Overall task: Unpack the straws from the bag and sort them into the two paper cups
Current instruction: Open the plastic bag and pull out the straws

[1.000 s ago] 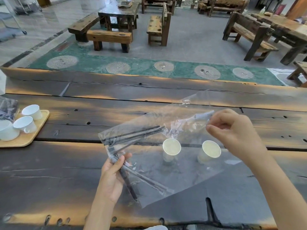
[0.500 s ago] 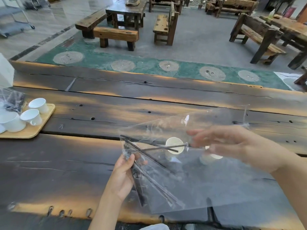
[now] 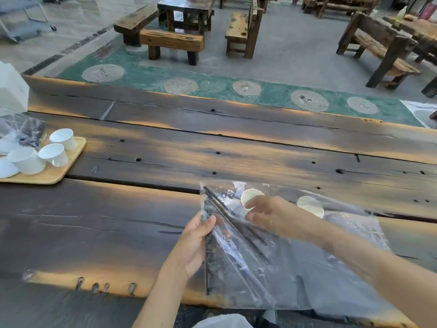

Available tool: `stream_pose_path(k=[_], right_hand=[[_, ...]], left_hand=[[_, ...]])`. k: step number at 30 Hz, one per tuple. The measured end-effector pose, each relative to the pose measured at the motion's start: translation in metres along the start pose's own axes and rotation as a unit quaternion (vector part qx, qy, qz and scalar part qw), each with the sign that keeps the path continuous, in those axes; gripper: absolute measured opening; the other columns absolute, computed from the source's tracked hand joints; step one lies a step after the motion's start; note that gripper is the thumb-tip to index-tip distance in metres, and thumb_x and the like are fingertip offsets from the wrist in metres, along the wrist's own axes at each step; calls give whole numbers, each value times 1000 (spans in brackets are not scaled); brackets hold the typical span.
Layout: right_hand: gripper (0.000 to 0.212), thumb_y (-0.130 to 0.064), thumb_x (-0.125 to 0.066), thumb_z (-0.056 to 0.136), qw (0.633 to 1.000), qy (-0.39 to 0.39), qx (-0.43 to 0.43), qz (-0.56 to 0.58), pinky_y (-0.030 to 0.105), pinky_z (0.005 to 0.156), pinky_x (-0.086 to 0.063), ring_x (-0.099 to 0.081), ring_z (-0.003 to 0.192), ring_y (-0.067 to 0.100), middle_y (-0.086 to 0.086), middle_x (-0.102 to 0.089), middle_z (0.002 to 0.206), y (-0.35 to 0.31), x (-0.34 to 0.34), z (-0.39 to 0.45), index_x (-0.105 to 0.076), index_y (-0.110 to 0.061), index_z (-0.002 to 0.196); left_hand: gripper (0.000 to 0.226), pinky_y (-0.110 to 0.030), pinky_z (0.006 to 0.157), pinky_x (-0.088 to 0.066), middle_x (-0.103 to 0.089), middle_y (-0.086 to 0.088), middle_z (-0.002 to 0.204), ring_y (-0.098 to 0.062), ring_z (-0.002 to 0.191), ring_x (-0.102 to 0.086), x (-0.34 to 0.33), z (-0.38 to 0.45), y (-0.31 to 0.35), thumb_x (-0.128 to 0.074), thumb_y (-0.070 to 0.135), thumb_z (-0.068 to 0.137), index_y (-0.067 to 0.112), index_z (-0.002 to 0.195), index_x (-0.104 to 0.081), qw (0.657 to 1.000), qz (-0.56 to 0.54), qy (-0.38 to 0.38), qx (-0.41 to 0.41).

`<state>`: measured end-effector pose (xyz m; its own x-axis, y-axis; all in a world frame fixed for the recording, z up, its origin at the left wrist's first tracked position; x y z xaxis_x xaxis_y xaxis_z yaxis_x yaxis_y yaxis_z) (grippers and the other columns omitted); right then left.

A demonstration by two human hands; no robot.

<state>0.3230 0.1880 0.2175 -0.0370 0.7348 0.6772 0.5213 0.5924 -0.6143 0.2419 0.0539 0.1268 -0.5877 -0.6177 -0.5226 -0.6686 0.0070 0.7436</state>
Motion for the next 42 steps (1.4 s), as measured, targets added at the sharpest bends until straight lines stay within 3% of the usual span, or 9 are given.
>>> stream_pose_path(k=[5,9,14,18,24,28,30,34,42], right_hand=[[42,-50,-66,80,991,-40,-49,118,37,91,-55,-71,97,14,-5,-74,109,19,-44,5,-68,-28,115],[49,-52,-69,73,984,-59,-81,145,27,69,-54,-70,75,9,-2,-73,90,27,-68,7,-65,-27,114],[14,-15,-71,86,963,-68,-90,244,17,55,-47,-62,56,1,1,-67,77,26,-86,14,-69,-10,99],[26,-6,-75,78,927,-90,-113,346,34,71,-58,-70,77,20,12,-71,93,28,-108,12,-66,-5,103],[30,2,-69,87,890,-113,-147,417,23,57,-57,-73,66,13,6,-73,83,30,-127,10,-58,-4,115],[42,1,-75,79,872,-90,-140,460,52,88,-58,-71,94,39,32,-68,113,27,-133,11,-60,2,118],[40,4,-73,80,838,-96,-127,522,58,88,-56,-67,90,44,39,-64,114,24,-138,11,-61,5,118],[15,1,-74,81,823,-122,-85,548,43,71,-56,-64,68,32,26,-66,85,16,-136,8,-70,2,96],[31,3,-71,84,857,-19,-144,495,32,50,-49,-54,49,20,18,-60,74,38,-124,12,-59,6,113]], left_hand=[[31,-43,94,-53,-72,-13,122,-27,114,-68,4,-5,-14,-57,22,99,12,128,-60,999,26,8,35],[39,-42,94,-53,-68,-15,129,-26,117,-66,10,-5,-26,-64,18,93,8,131,-58,998,9,6,66],[57,-55,96,-49,-64,-30,122,-41,109,-62,15,-8,-25,-52,-6,70,-3,127,-60,996,-55,-47,54],[48,-59,102,-47,-62,-33,126,-46,113,-62,29,-7,-30,-49,-17,82,-5,128,-57,998,28,-31,53],[44,-50,96,-53,-66,-25,122,-37,110,-66,45,-6,-25,-58,-20,86,0,125,-56,997,65,46,23],[31,-56,100,-49,-64,-25,114,-33,102,-64,45,-4,-24,-62,-14,87,-4,116,-57,994,71,77,15],[24,-56,95,-52,-67,-23,111,-31,98,-66,41,-4,-24,-62,-5,92,-5,116,-59,994,75,79,19],[19,-40,68,-59,-71,-18,98,-23,85,-68,37,-4,-22,-49,0,99,-3,111,-63,994,67,79,32],[17,-33,70,-58,-74,-14,90,-22,80,-69,52,-5,-17,-69,-5,86,-3,103,-69,986,104,131,3]])
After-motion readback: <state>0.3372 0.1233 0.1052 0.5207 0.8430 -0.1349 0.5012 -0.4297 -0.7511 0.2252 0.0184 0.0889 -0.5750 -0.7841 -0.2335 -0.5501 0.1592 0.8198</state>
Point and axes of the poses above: each hand's wrist, its own z-axis towards the middle knuckle, its own x-axis out of the back of the hand, y = z × x, the point moved 10 cm from there along z, towards the middle knuckle
